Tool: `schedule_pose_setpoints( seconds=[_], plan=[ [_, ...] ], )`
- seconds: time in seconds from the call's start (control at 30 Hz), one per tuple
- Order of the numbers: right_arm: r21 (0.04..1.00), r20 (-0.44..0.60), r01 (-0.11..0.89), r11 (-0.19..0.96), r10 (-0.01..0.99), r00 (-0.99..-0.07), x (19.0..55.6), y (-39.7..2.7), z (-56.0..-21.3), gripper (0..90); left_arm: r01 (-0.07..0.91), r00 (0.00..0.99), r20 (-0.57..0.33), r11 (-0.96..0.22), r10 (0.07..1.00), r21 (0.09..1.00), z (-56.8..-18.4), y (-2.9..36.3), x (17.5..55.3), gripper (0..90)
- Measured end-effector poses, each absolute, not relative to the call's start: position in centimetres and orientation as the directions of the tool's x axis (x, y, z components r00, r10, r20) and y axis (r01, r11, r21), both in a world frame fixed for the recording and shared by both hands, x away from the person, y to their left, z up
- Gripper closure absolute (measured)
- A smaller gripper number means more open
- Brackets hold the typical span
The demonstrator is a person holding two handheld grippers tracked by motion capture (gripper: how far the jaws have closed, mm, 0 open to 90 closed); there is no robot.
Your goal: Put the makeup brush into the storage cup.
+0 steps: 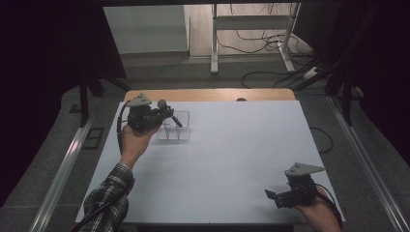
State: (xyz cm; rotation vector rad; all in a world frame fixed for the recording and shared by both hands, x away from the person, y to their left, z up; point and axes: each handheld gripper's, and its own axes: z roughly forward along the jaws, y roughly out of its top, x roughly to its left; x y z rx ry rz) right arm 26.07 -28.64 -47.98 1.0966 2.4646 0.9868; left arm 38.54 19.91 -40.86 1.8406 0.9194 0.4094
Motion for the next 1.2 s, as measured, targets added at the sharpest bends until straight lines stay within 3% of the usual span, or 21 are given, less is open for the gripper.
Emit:
schedule_pose_setpoints(
  seconds=[1.2],
  plan=[
    [0.677,0.043,0.559,0.480,0.732,-0.680,25.8,-28.8,-48.0,0.0,0.435,0.622,-0.097,-0.239,0.777,0.868,-42.4,18.6,40.9,76.6]
  ],
)
